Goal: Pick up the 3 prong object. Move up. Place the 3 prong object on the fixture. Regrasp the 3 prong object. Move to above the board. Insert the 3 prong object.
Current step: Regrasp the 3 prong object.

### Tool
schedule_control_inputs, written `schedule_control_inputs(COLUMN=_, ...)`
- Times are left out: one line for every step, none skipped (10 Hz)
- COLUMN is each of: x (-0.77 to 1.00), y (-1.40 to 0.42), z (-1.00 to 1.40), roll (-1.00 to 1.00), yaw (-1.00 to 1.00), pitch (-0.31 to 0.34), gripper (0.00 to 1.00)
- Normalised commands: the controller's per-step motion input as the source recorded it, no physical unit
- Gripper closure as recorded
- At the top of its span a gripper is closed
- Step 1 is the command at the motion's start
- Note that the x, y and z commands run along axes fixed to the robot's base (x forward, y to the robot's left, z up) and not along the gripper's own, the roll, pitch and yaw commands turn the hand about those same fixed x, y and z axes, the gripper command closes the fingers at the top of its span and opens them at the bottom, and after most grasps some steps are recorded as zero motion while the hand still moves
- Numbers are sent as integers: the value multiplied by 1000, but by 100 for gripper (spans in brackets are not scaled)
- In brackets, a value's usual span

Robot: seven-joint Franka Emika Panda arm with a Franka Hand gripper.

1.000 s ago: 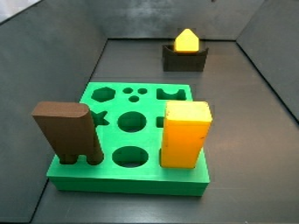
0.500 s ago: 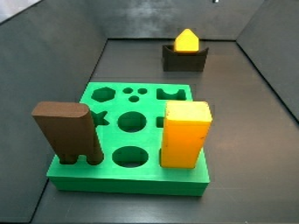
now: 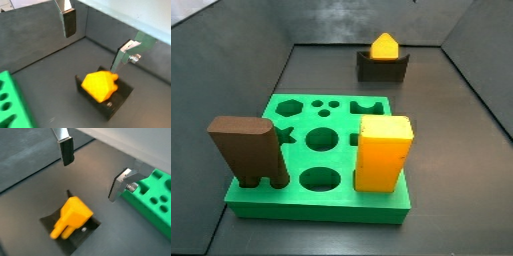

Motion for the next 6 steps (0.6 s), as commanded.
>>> schedule_control_inputs(x=-32, y=-19, z=5, roll=1000, yaw=8, pitch=-20, gripper=0)
schedule_control_inputs(x=-23, y=-16, z=14, roll=1000, yaw=10, pitch=-17, gripper=0)
schedule_control_inputs(x=-15, y=-18, z=16, roll=1000, yaw=11, pitch=-12, gripper=0)
schedule_control_inputs(x=0, y=-18, z=0, roll=1000, yaw=12, pitch=-9, gripper=0)
schedule_control_inputs(x=16, y=-21, z=-12, roll=1000, yaw=15, pitch=-1, gripper=0)
schedule_control_inputs(x=25, y=-23, z=-7, roll=1000, yaw=16, pitch=10, gripper=0)
